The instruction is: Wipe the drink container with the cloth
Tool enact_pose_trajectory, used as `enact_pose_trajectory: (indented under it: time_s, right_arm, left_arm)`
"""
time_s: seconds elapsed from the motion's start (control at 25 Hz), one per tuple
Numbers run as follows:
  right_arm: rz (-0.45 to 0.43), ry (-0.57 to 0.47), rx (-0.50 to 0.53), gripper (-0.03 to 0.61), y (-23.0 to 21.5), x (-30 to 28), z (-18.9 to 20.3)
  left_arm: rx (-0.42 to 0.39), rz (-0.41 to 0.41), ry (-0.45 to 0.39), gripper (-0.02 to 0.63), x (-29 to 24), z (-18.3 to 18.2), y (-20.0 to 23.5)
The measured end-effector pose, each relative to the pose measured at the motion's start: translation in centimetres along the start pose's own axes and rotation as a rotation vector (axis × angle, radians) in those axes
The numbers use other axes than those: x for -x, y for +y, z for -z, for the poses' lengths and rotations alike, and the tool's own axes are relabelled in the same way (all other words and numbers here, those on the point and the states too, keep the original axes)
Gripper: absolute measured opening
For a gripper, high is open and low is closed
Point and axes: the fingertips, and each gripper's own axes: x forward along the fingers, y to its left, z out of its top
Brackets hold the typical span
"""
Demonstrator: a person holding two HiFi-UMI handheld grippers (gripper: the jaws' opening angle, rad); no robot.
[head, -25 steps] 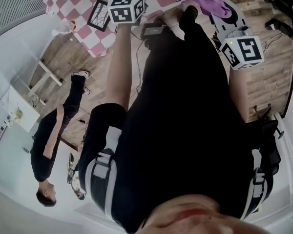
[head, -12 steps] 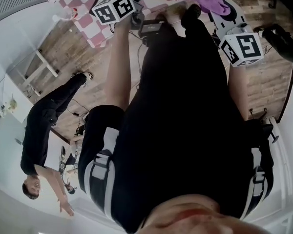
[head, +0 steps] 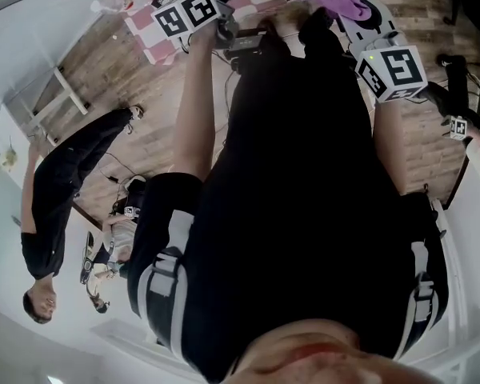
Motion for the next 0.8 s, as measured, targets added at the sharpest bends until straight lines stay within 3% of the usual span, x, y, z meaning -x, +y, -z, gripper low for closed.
enact_pose_trajectory:
  time_s: [0.4,0.8]
  right_arm:
    - [-0.052,0.023,0.043,0.064,2.7,-2.1,0.6]
    - [-0.164,0.121,0.164,0.064,4.8,-6.3,3.6]
  left_arm:
    - [-0.003,0.021,-0.026,0.290,1.6,0.7,1.0]
    - [-0.018,0.036,0.017,0.291,1.7,1.0,1.0]
